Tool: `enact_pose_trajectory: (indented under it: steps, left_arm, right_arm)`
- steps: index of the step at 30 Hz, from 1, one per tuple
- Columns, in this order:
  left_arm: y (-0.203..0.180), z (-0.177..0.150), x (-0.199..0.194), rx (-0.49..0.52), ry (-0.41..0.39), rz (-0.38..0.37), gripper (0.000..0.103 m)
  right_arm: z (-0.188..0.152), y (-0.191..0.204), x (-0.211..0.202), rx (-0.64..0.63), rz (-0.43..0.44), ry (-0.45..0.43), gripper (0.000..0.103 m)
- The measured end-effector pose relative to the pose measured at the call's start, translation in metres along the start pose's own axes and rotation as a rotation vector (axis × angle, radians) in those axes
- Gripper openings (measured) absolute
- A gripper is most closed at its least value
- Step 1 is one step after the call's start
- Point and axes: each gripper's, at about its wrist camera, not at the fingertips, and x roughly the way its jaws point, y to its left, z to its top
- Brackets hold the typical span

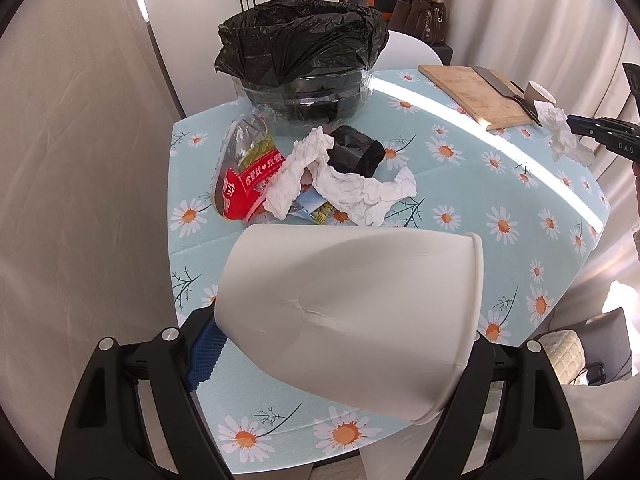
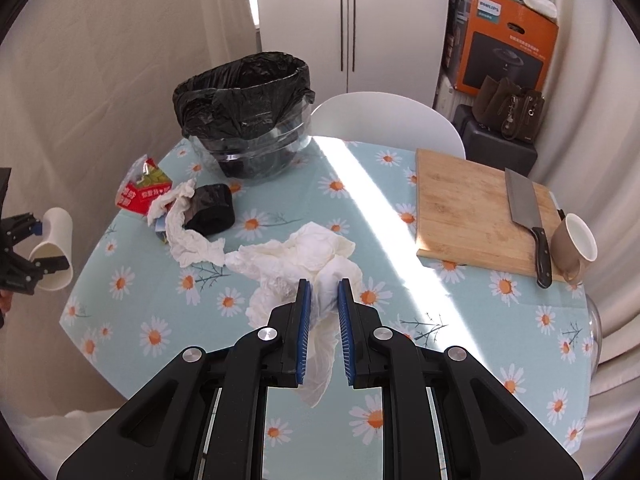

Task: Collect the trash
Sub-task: 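Lift the paper cup and tissue with both grippers and carry them over the bin, then open both grippers to drop the paper cup and tissue into the bin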

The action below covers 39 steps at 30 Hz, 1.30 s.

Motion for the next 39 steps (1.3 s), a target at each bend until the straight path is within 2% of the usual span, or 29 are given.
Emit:
enact_pose_trajectory:
  steps: [8,18,28,39]
  left_arm:
    - [0.022,0.051,-0.003,0.049,-0.052,0.007,0.081]
    - [0.062,0.125,-0.003,0.068,-0.129,-0.009,0.081]
    - [0.090,0.197,0.010,0.113,-0.190,-0.015,0.081]
    - [0.094,0.244,0.058,0.135,-0.194,-0.103,0.081]
  right_arm:
    - [0.035,-0.015,-0.001,0.036,-0.041,-0.067,0.013]
    - [0.110,-0.001,0.016,-0.021,-0.072,-0.125,0.013]
    - [0.182,0.030,0.048,-0.059,-0.023,-0.150,0.014]
    - [0.243,0.077,0.096,-0.112,0.094,-0.130,0.014]
